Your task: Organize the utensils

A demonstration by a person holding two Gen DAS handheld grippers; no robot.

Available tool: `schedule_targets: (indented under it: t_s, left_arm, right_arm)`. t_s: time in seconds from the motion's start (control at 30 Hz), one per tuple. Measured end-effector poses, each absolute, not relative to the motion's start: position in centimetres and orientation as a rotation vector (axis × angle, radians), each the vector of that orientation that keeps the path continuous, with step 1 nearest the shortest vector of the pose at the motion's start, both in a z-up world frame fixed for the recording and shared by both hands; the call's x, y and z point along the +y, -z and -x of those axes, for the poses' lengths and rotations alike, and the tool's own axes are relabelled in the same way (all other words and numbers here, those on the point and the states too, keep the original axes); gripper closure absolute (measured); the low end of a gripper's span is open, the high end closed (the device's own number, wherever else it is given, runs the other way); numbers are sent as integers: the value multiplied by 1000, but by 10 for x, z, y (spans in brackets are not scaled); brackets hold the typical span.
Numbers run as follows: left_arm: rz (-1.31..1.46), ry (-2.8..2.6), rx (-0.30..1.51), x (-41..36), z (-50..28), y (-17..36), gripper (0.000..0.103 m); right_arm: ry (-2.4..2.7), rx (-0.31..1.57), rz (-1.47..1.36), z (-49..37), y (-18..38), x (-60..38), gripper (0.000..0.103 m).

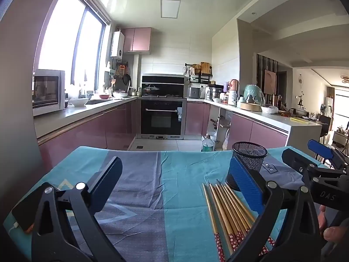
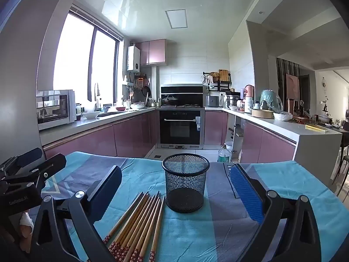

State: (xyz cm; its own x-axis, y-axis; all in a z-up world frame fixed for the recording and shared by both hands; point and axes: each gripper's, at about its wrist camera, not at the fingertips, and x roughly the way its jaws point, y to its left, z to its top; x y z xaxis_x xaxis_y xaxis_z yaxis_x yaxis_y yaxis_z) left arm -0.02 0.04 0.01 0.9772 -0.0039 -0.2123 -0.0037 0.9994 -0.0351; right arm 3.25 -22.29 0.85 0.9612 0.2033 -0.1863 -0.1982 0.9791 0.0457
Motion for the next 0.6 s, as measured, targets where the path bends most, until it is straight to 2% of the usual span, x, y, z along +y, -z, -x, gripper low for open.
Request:
schedule_targets:
  t_s: [0.6]
  left_arm:
    - [49, 6, 191, -1, 2, 1, 6]
  right_arm:
    - [-175, 147, -17, -21, -14, -223, 7]
